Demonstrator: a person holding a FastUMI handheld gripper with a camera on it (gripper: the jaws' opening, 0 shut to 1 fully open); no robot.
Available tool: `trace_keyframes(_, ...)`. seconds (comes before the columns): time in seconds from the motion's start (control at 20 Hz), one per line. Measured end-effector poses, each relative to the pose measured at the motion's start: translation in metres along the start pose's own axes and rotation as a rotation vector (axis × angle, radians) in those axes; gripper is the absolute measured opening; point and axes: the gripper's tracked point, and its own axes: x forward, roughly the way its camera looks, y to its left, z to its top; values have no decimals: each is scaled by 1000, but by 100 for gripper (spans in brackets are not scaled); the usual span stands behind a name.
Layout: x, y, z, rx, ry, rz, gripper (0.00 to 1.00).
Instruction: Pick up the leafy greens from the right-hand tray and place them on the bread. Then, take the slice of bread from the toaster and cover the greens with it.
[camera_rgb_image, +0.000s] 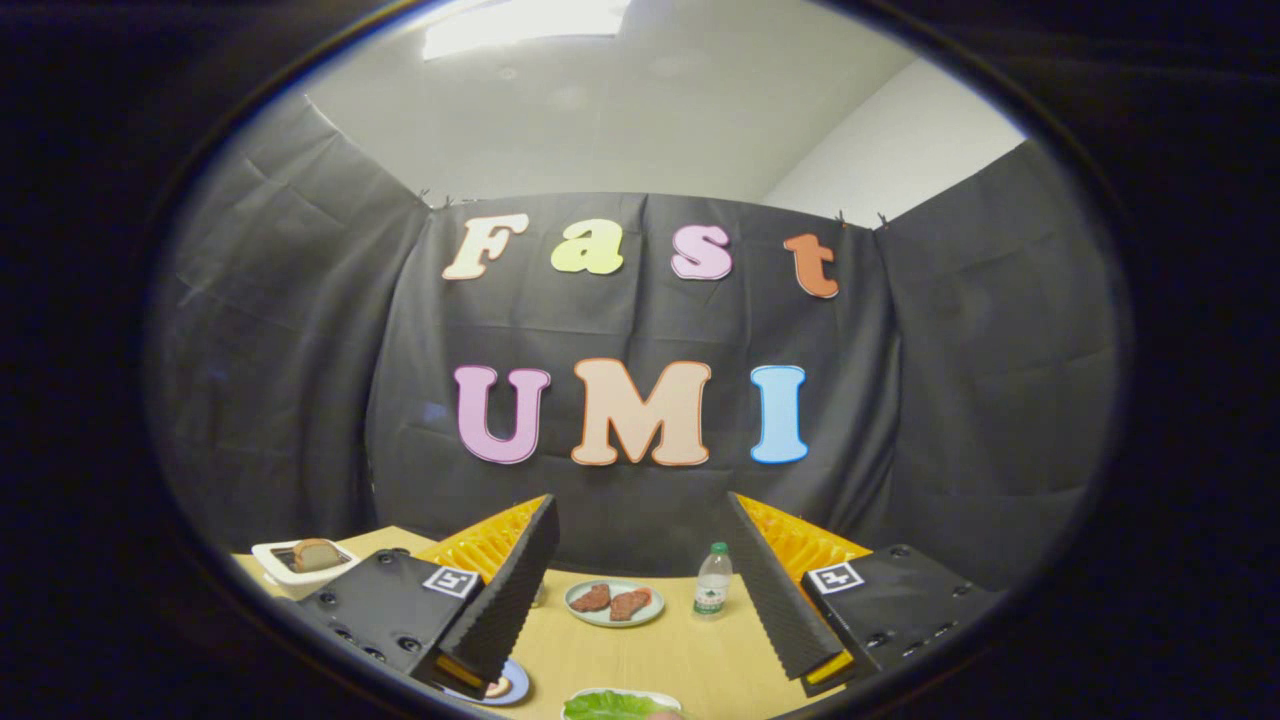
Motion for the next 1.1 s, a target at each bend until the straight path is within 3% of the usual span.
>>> trace_keyframes(0.4,-1,-15,-17,18,36,43,100)
trace_keyframes(1.1,-3,-1,-105,-76,260,315,100)
